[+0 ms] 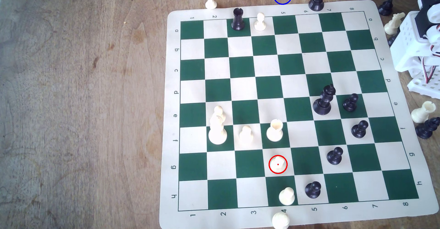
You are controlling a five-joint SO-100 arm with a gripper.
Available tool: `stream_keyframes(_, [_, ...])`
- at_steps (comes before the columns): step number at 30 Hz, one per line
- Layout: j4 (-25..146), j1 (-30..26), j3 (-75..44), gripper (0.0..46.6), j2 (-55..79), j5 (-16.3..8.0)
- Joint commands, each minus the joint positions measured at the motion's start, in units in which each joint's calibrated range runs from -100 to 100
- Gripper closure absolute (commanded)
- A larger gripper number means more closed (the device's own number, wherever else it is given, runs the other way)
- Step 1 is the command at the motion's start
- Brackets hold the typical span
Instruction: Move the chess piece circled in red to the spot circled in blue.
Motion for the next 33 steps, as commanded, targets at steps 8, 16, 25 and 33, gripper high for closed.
stream_keyframes(8, [-1.1,-0.6,0.9,46.5,-0.2,0.4])
stream_keyframes(16, [-1.1,-0.6,0.9,46.5,-0.2,0.4])
stream_keyframes(25, [2.7,-0.6,0.9,46.4,-0.2,0.0])
stream_keyframes(33, [32.6,-5.3,0.8,44.3,-0.1,0.4])
